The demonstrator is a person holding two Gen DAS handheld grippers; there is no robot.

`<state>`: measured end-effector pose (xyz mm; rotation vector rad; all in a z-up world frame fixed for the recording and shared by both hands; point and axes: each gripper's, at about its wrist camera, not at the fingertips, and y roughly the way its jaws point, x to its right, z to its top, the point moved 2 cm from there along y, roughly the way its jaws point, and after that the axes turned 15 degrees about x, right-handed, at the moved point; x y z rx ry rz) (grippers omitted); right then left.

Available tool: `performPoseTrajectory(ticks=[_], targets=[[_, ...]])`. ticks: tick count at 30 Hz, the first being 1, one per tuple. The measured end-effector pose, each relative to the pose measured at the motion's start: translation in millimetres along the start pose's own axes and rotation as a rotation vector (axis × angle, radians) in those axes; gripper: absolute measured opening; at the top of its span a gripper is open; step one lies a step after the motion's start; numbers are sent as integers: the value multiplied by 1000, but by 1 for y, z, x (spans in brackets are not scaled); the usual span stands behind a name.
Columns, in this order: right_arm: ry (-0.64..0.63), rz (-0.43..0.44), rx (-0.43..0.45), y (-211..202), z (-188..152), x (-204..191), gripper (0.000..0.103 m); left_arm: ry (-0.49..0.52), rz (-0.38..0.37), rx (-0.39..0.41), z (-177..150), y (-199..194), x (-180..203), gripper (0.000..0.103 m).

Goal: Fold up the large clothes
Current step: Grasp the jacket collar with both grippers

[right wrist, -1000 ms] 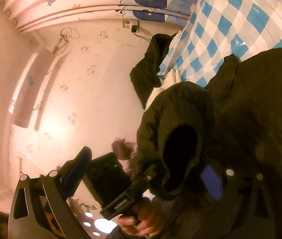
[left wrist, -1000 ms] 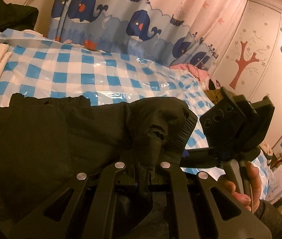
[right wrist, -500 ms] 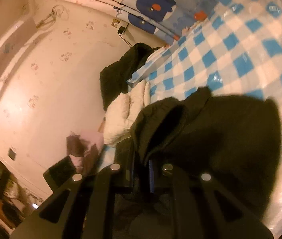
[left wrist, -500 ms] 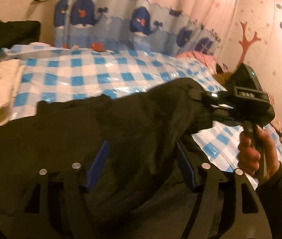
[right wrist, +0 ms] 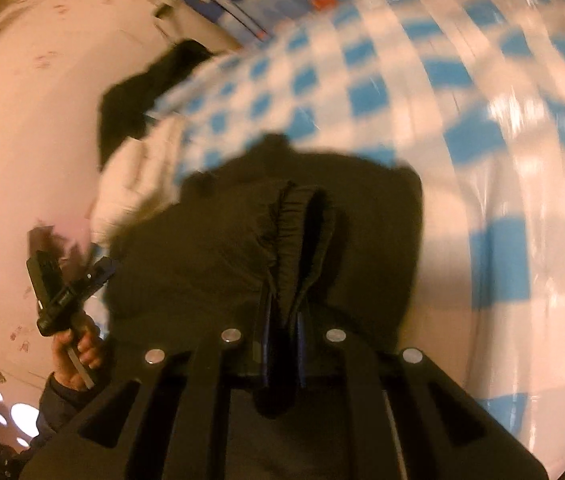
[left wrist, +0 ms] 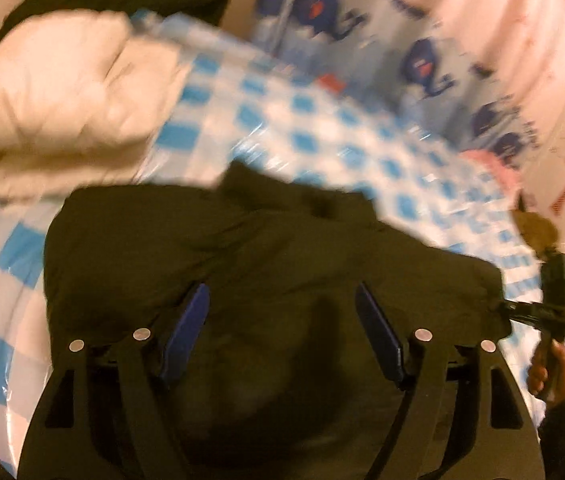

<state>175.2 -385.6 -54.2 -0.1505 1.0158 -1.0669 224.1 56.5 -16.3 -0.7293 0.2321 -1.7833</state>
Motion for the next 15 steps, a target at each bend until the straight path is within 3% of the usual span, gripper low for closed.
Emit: performPoseTrajectory(ticks=[6, 8, 10, 11, 13, 15], targets=[[19, -32, -73, 20, -20, 16, 12, 30, 38, -41, -13, 9, -9, 72], [19, -50, -82, 10, -18, 16, 22, 14, 3, -8, -3, -10, -3, 72], [20, -89, -35, -13, -11, 11, 33, 24, -29, 60, 13, -34, 4, 72], [-32, -148, 44, -33, -3, 0, 37, 43, -33, 85, 20, -41, 6, 72], [-109, -118, 133, -47, 11, -35, 55, 75, -18, 114, 31, -48, 7, 74], [-208, -104, 129, -35, 18, -74, 59, 68, 11, 105, 38, -41, -2, 75]])
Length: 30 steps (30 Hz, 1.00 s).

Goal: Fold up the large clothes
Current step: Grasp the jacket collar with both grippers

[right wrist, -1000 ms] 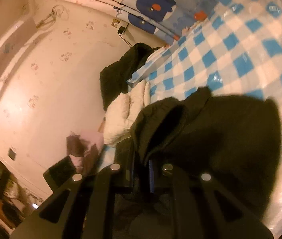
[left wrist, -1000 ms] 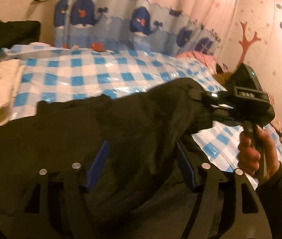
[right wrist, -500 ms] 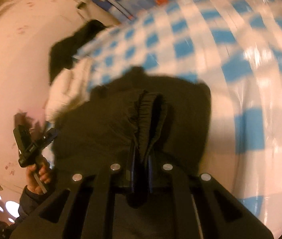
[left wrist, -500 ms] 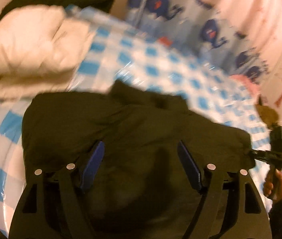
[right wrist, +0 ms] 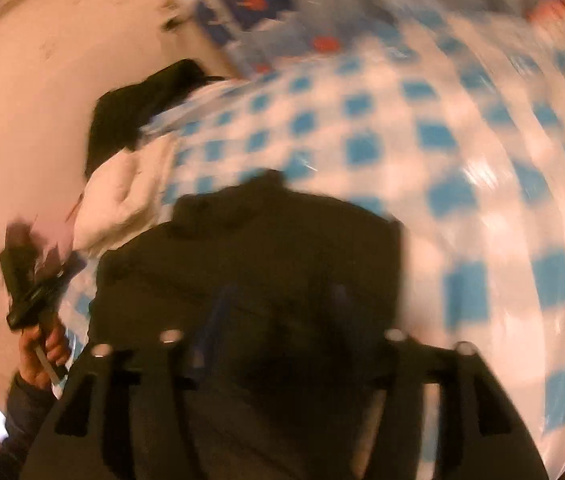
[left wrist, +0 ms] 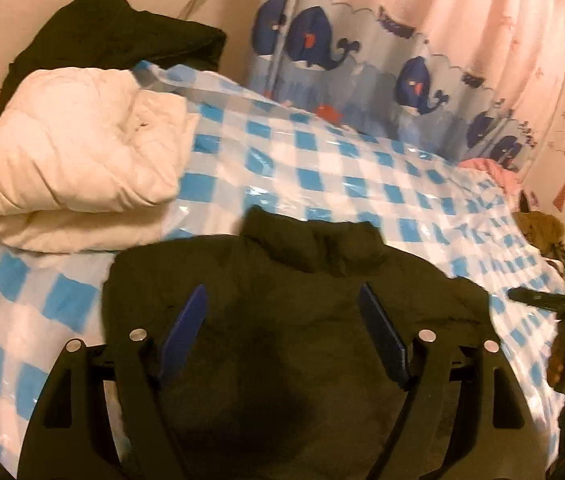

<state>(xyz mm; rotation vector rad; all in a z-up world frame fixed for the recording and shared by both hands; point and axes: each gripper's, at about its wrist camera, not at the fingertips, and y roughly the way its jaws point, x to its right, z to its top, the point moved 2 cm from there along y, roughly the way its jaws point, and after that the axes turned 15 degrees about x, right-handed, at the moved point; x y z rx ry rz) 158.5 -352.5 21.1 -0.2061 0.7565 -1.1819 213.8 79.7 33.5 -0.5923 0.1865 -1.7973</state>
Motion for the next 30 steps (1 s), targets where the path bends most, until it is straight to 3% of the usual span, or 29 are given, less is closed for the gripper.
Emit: performPoseTrajectory(ticks=[2, 5, 10, 13, 17, 21, 24, 27, 30], targets=[[-99, -19, -70, 32, 0, -29, 59, -47, 26, -41, -3, 17, -15, 75], [-201, -176, -171, 90, -18, -29, 58, -63, 87, -89, -16, 45, -34, 74], [9, -164, -227, 124, -46, 36, 49, -2, 93, -169, -52, 77, -43, 75], [15, -173, -225, 108, -39, 37, 48, 45, 115, -181, -51, 75, -36, 74], [-78, -116, -106, 54, -27, 7, 53, 6, 45, -97, -30, 35, -31, 74], [-232, -188, -190, 42, -61, 3, 56, 44, 40, -131, -40, 22, -31, 75], [-266, -222, -239, 65, -90, 16, 56, 59, 76, -230, -68, 42, -45, 76], [-273, -250, -263, 66, -90, 13, 56, 35, 115, -270, -77, 51, -52, 76], [-251, -214, -242, 31, -80, 5, 57, 10, 90, -231, -56, 15, -46, 76]])
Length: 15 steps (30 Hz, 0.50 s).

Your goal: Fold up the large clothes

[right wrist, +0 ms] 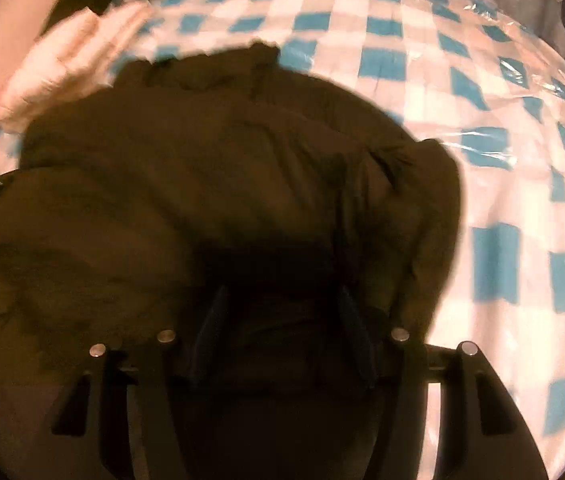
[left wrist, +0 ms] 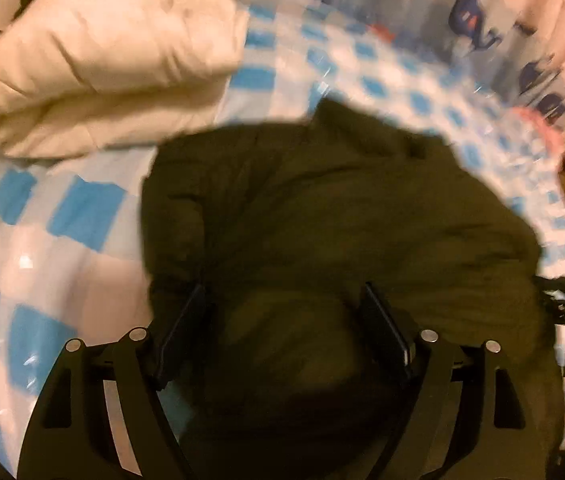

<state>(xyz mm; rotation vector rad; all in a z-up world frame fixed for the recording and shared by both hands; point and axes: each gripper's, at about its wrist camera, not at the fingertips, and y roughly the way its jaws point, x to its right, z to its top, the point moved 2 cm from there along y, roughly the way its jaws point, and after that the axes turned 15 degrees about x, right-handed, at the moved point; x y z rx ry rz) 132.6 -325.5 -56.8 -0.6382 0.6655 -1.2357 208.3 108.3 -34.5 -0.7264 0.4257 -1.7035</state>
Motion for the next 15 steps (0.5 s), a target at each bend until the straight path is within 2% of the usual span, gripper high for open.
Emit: performPoseTrajectory(ticks=[2, 3, 6, 7, 9, 11, 15], targets=[[47, 45, 38, -49, -9, 9, 66, 25, -2, 47, 5, -42, -1, 76], [71, 66, 43, -69, -16, 13, 72, 26, -6, 73, 5, -75, -7, 76], [160, 160, 21, -128, -52, 29, 76, 7, -6, 70, -10, -139, -31, 80], [186, 187, 10, -143, -65, 32, 78, -2, -3, 54, -21, -161, -42, 85], [259, 243, -28, -175, -101, 41, 80, -29, 3, 15, -44, -193, -66, 87], [319, 288, -60, -195, -131, 50, 80, -103, -5, -54, -76, -218, -90, 87], [446, 365, -112, -224, -187, 53, 80, -247, -28, -135, -140, -243, -117, 87]])
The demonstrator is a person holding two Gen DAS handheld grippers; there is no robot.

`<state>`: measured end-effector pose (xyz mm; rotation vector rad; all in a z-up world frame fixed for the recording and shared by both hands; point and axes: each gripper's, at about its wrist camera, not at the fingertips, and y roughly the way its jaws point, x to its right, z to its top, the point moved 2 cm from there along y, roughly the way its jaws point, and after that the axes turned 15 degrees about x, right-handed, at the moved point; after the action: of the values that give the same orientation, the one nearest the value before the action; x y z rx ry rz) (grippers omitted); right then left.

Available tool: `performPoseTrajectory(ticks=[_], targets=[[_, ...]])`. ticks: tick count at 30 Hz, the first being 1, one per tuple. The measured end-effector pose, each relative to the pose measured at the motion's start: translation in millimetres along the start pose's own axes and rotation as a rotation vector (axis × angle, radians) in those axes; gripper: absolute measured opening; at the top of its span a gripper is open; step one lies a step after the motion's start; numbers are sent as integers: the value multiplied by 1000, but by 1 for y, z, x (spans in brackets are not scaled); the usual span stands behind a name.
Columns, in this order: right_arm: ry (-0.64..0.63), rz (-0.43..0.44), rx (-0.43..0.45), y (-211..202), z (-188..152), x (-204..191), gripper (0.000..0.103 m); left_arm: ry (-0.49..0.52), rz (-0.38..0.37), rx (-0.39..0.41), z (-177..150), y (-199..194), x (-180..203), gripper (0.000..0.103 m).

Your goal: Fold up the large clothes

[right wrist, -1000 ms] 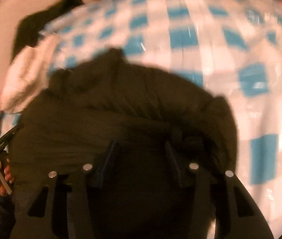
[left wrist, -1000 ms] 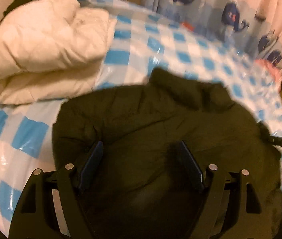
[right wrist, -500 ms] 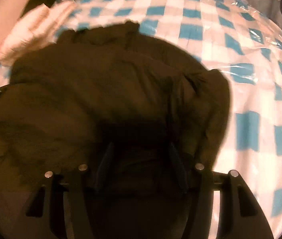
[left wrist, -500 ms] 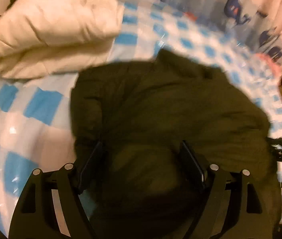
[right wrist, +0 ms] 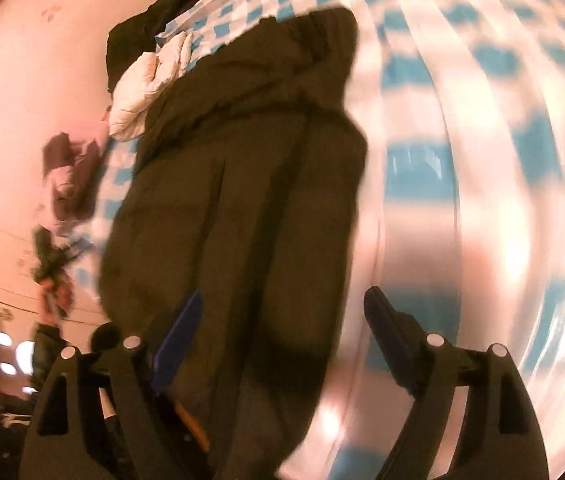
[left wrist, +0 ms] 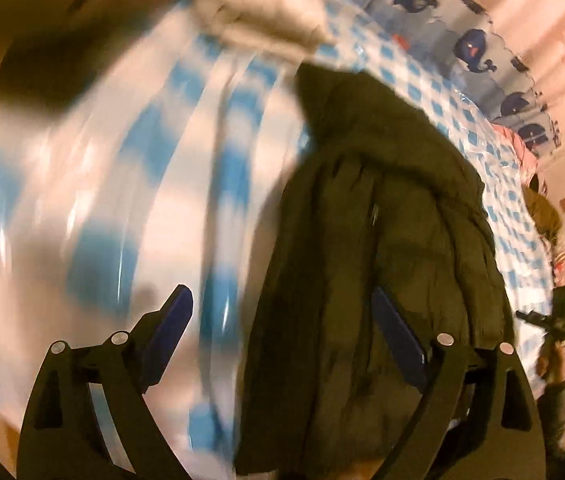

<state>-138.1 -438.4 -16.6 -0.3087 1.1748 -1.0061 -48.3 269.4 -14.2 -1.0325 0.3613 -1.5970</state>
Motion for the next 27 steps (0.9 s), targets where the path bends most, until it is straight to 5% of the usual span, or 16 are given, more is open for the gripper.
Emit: performPoseTrajectory(ticks=[10, 18, 22, 27], targets=[[140, 112, -94, 8, -71, -8, 84, -105, -88, -116, -100, 9, -9, 87], [180, 212, -114, 18, -77, -24, 88, -100, -165, -123, -103, -5, 5, 88], [209, 241, -122, 22, -82, -23, 88, -173, -254, -44, -94, -23, 3, 88], [194, 236, -140, 31, -86, -23, 89, -109, -186, -122, -104, -7, 11, 88]])
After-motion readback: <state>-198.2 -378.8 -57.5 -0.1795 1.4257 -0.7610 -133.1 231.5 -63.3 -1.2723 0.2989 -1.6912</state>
